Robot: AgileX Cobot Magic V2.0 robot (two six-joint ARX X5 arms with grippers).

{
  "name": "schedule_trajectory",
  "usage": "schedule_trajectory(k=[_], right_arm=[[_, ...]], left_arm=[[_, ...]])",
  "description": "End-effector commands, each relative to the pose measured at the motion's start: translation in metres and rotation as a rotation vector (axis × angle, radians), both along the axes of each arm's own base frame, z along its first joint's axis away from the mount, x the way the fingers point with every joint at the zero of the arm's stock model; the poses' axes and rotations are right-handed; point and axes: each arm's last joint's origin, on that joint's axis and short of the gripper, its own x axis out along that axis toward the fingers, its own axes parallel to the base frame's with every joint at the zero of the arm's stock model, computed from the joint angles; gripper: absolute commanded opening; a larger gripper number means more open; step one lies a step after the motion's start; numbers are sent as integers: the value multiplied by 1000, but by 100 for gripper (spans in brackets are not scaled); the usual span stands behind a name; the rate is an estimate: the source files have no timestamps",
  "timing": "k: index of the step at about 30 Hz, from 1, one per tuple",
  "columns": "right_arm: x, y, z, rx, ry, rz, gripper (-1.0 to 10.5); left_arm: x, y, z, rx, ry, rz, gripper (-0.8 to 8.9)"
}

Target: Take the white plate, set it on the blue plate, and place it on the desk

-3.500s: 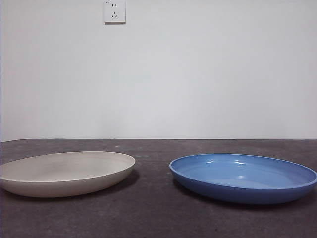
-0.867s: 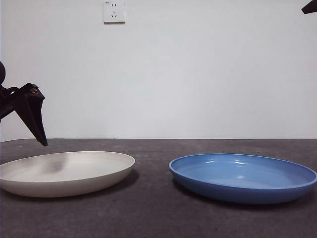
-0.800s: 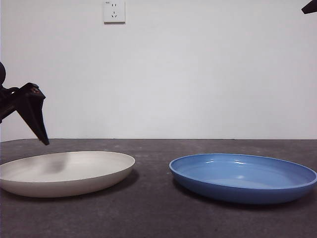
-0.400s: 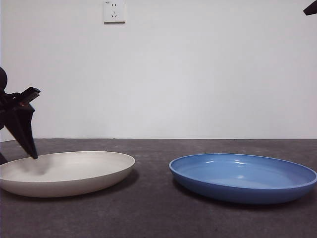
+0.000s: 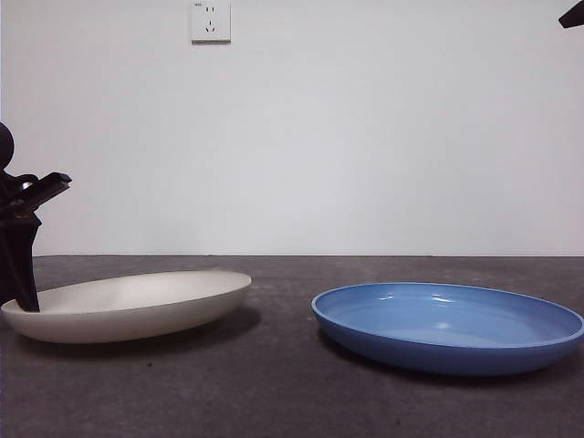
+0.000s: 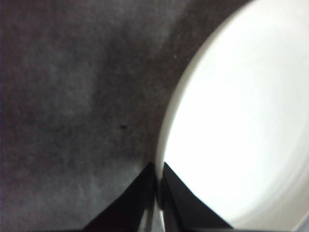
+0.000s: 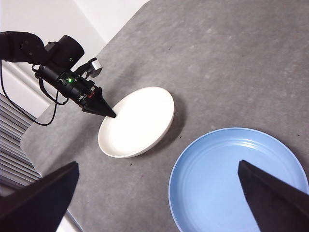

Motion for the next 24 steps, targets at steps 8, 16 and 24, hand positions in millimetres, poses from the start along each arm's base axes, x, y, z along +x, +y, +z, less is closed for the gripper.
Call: schedule_trajectory(k=[8, 16, 24], right_arm=[[-5, 0, 10, -5, -4, -3, 583], [-23, -5, 25, -87, -10, -78, 583], [-48, -9, 47, -147, -52, -140, 583]], left_arm=[[6, -10, 19, -5, 12, -15, 10], [12, -64, 58, -8, 8, -126, 11], [1, -147, 83, 38, -68, -305, 10]])
